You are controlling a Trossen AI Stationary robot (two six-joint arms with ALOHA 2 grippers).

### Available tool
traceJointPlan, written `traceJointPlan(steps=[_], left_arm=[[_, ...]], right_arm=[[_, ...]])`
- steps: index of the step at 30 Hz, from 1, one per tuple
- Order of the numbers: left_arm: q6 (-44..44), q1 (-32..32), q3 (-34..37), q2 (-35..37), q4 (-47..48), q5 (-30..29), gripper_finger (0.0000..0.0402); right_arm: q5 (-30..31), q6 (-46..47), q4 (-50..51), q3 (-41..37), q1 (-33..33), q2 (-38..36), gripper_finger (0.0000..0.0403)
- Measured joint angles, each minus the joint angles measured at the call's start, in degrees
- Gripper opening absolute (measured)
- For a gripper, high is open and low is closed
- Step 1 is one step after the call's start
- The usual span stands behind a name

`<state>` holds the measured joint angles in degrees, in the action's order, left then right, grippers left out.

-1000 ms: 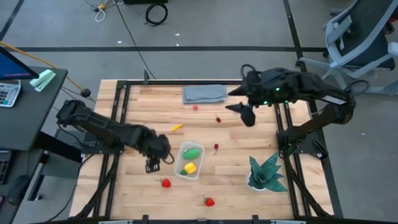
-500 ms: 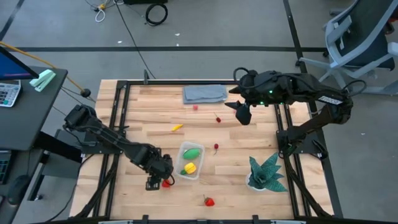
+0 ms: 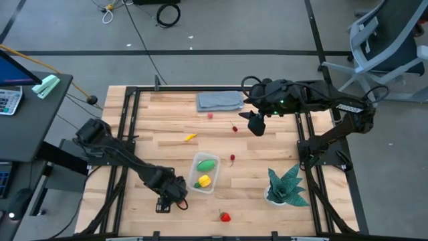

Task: Pick and placing Produce into tupperware
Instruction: Put the top strawberry into the transparent bin

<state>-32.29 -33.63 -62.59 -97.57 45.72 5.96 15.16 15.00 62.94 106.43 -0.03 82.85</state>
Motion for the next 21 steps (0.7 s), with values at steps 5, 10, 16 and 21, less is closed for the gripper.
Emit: traceJointPlan(steps=[5, 10, 16, 21], left_arm=[[-0.1, 0.0, 0.0, -0.8, -0.4, 0.0, 0.0231], [-0.3, 0.1, 0.0, -0.7, -1.9, -0.1, 0.0231], [-0.5, 0.1, 0.0, -0.7, -2.0, -0.1, 0.0227], [-0.5, 0.1, 0.0, -2.0, -2.0, -0.1, 0.0212]], right_arm=[[0.0, 0.4, 0.0, 0.0, 0.0, 0.0, 0.0253], [0.0, 1.5, 0.1, 0.0, 0.0, 0.0, 0.0253], [0.0, 1.6, 0.1, 0.0, 0.0, 0.0, 0.0253], [0.0, 2.1, 0.1, 0.0, 0.0, 0.0, 0.0253]])
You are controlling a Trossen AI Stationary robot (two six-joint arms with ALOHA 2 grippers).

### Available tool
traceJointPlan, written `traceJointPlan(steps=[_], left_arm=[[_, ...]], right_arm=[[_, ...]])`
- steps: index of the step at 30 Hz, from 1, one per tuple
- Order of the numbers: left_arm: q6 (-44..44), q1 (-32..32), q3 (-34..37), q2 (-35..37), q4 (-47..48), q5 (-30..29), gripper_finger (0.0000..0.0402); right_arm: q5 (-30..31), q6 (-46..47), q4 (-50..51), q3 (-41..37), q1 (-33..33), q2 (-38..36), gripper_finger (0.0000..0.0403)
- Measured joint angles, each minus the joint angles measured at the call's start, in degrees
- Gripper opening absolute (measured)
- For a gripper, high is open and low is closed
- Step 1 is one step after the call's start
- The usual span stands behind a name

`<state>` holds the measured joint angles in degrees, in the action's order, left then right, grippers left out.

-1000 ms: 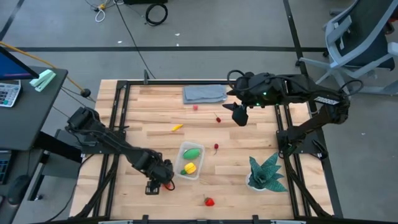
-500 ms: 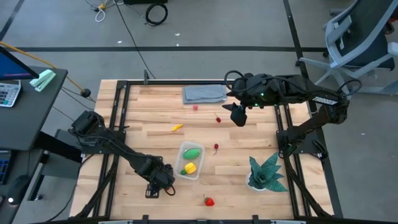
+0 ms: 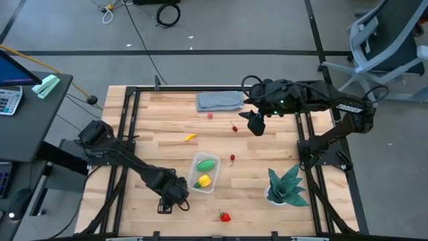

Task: Pick and placing Produce into tupperware
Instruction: Put the top strawberry into the transparent bin

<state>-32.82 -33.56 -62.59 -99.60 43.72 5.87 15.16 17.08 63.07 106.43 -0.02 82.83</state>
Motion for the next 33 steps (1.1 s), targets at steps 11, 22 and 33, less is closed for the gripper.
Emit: traceJointPlan(steps=[11, 22, 33], left_arm=[[-0.1, 0.6, 0.0, -2.8, 0.0, 0.0, 0.017], [-3.0, 4.0, 0.0, -2.8, 1.1, 0.1, 0.0015], [6.1, 11.2, -13.0, -2.8, 13.2, -2.2, 0.0004]], right_arm=[[0.0, -0.2, 0.1, 0.0, 0.0, 0.0, 0.0253], [0.0, -0.6, 0.1, 0.0, 0.0, 0.0, 0.0253], [0.0, -0.6, 0.2, 0.0, 0.0, -0.2, 0.0253]])
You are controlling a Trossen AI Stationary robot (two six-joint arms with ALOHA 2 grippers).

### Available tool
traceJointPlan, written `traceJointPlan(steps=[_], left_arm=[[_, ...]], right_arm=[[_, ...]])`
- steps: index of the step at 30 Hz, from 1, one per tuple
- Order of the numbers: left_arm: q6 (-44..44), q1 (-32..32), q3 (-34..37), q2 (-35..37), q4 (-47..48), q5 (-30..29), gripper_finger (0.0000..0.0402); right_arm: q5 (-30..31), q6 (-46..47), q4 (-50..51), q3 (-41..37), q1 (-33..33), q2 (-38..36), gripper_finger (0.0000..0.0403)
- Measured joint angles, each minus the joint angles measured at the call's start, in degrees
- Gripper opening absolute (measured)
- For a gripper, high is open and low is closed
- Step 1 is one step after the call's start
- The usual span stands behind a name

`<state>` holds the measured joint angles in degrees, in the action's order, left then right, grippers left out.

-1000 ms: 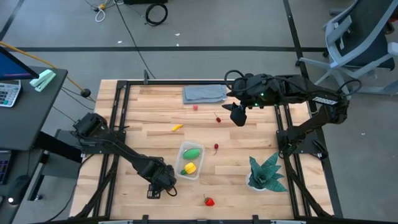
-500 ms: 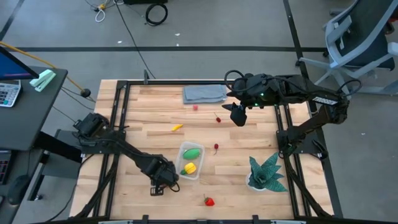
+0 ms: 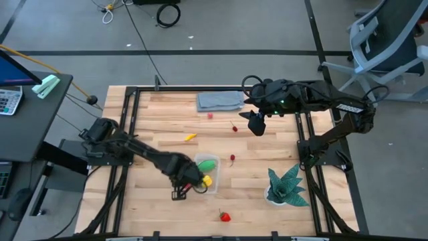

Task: Pick and placing Produce into tupperware
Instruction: Put the top strawberry into the transparent bin

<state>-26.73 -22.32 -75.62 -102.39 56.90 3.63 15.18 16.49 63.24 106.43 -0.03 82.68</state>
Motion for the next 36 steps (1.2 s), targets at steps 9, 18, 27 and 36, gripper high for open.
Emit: traceJointPlan(steps=[9, 18, 27, 36], left_arm=[[7.8, 4.7, -13.4, 0.1, 13.3, -0.3, 0.0002], [11.5, 7.8, -13.7, -0.3, 5.5, -0.8, 0.0001], [11.6, 7.6, -13.5, -7.5, 4.1, 3.5, 0.0001], [12.0, 7.0, -13.5, -10.3, 2.9, 3.6, 0.0028]], right_arm=[[0.0, 0.0, 0.9, 0.0, 0.0, -0.5, 0.0253], [0.0, 0.0, 1.6, 0.0, 0.0, -0.5, 0.0253], [0.0, 0.0, 2.5, 0.0, 0.0, -0.5, 0.0253], [0.0, -0.1, 4.3, 0.0, 0.0, -0.5, 0.0253]])
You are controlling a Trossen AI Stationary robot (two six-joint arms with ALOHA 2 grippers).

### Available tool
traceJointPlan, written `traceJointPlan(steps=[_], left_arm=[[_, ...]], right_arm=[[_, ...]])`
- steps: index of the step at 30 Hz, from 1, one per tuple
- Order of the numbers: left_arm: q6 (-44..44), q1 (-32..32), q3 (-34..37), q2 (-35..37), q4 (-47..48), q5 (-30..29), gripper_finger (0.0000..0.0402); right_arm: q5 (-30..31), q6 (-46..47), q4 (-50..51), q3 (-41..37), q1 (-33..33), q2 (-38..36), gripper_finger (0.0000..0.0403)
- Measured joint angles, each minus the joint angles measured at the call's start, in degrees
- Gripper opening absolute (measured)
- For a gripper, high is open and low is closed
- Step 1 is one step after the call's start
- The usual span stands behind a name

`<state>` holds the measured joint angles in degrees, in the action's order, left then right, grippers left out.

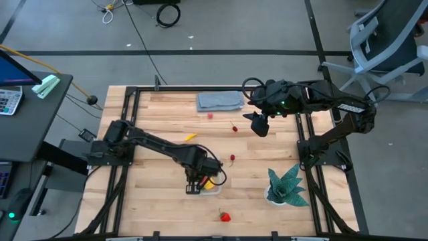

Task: Pick and placing Produce into tupperware
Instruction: Put the top strawberry into the transparent bin, then put the strawberry into the transparent bin

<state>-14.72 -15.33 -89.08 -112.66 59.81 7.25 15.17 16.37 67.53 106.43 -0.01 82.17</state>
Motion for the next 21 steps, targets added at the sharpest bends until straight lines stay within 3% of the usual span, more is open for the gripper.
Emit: traceJointPlan(steps=[9, 13, 17, 21], left_arm=[[-1.5, 0.6, 0.0, 0.2, 0.2, 0.0, 0.0087], [-4.1, 0.8, -1.7, 0.7, 4.6, -0.1, 0.0114], [-4.2, 1.3, -6.3, 0.7, 12.2, -0.1, 0.0125], [-2.6, 2.0, -10.5, 0.7, 15.1, -0.7, 0.012]], right_arm=[[0.0, -0.2, 0.7, 0.0, 0.0, 0.0, 0.0253], [-0.9, -2.1, 0.7, 0.0, -0.3, 0.0, 0.0253], [-7.5, -3.4, 0.5, -0.4, -1.5, 0.0, 0.0253], [-14.5, 1.9, 0.4, -3.4, -5.0, 0.0, 0.0251]])
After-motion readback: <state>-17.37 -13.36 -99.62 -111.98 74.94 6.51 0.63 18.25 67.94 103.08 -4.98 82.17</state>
